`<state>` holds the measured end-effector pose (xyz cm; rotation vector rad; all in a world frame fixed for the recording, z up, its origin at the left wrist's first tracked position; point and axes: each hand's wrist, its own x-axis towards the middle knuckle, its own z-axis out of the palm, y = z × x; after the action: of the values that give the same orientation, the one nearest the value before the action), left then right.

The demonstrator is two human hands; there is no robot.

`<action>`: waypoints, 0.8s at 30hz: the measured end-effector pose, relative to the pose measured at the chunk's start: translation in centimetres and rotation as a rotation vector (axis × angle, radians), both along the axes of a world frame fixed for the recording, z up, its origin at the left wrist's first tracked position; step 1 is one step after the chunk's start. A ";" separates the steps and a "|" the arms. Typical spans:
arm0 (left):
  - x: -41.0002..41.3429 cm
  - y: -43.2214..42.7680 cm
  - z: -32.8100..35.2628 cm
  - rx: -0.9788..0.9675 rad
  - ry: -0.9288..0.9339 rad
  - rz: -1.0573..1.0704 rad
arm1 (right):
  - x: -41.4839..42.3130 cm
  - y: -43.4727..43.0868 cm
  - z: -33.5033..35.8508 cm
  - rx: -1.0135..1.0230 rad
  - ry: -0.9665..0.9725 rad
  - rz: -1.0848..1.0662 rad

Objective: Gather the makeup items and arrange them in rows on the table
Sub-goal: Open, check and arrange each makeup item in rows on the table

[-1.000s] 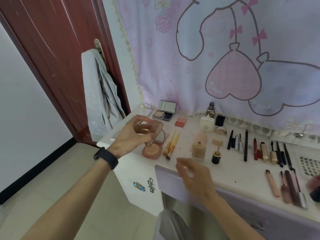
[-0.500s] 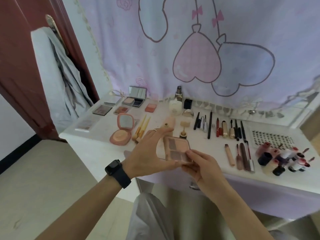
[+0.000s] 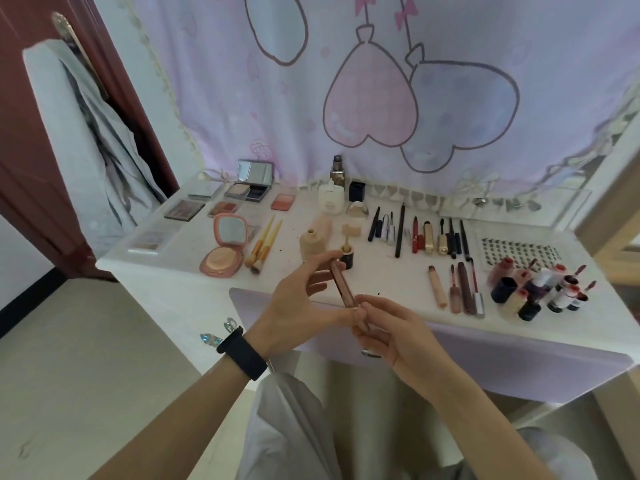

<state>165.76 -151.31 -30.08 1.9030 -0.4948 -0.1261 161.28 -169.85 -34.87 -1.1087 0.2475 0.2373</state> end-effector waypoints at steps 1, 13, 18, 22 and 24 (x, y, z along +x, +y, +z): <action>0.0 0.0 0.0 -0.004 0.017 -0.004 | -0.1 -0.2 0.1 -0.033 -0.025 0.013; -0.5 -1.4 0.1 -0.313 0.495 0.092 | -1.9 -1.3 2.4 -0.433 -0.358 0.128; -1.1 -1.8 -0.2 -0.272 0.515 0.063 | -1.9 -1.3 1.7 -0.413 -0.349 0.041; -1.7 -2.3 -0.1 -0.292 0.538 0.012 | -1.9 -1.1 1.4 -0.327 -0.360 0.015; -1.7 -2.3 0.1 -0.316 0.534 0.010 | -1.9 -1.1 1.3 -0.328 -0.370 0.011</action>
<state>164.04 -153.65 -29.99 1.4831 -0.1299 -0.5043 159.37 -170.94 -33.54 -1.4547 -0.0532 -0.0036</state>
